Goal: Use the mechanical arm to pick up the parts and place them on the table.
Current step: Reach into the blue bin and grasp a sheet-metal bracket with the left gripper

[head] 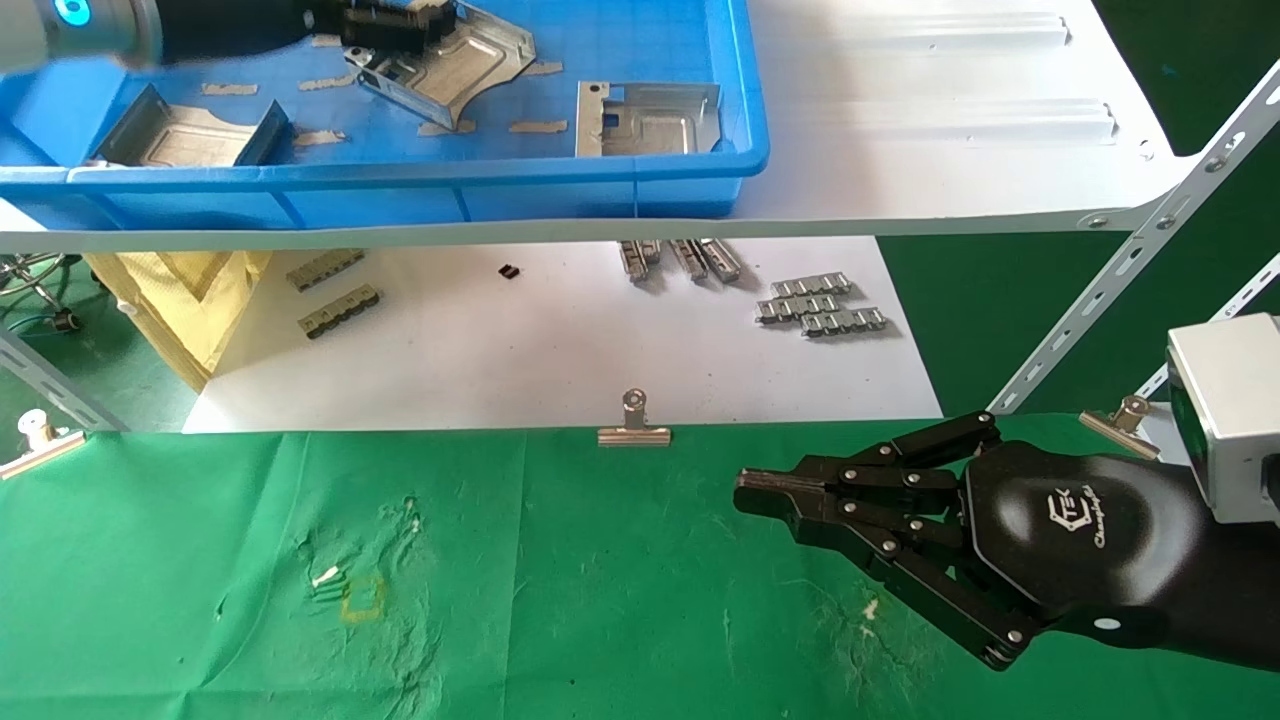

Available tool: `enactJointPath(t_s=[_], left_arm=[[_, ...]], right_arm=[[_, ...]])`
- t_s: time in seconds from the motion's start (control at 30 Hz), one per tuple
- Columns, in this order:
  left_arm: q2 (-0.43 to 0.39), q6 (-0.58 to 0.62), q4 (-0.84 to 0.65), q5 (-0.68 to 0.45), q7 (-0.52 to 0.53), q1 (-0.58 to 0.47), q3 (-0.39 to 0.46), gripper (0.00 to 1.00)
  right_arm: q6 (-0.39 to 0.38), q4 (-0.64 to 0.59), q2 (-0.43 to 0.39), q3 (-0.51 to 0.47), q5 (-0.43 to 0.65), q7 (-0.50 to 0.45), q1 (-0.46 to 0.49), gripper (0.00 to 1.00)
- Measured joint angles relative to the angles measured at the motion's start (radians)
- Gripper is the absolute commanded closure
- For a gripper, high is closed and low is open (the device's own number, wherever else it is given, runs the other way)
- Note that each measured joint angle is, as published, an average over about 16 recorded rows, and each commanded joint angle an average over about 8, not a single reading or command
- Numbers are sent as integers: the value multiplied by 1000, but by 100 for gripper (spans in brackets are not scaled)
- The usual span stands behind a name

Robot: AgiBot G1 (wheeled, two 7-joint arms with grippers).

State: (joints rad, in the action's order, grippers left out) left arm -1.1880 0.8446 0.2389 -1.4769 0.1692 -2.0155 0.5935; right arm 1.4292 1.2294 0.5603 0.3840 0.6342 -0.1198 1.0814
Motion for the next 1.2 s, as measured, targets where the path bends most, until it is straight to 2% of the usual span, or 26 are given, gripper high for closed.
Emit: enactJointPath(t_s=[0.03, 0.57, 0.67, 0.83, 0.93, 1.2], left_arm=[[-5, -3, -11, -6, 0, -4, 4, 100], [-37, -6, -111, -47, 10, -52, 36, 100], [-37, 2, -125, -43, 13, -60, 34, 100], [-34, 16, -146, -31, 19, -70, 25, 100], [-32, 26, -156, -20, 22, -73, 17, 100], [-25, 45, -177, 13, 15, -76, -6, 100]], right_arm=[[0, 0, 0, 0, 0, 0, 0, 100], [0, 0, 0, 0, 0, 0, 0, 100], [0, 0, 0, 0, 0, 0, 0, 95], [0, 0, 0, 0, 0, 0, 0, 33], [0, 0, 0, 0, 0, 0, 0, 0], [0, 0, 0, 0, 0, 0, 0, 0]])
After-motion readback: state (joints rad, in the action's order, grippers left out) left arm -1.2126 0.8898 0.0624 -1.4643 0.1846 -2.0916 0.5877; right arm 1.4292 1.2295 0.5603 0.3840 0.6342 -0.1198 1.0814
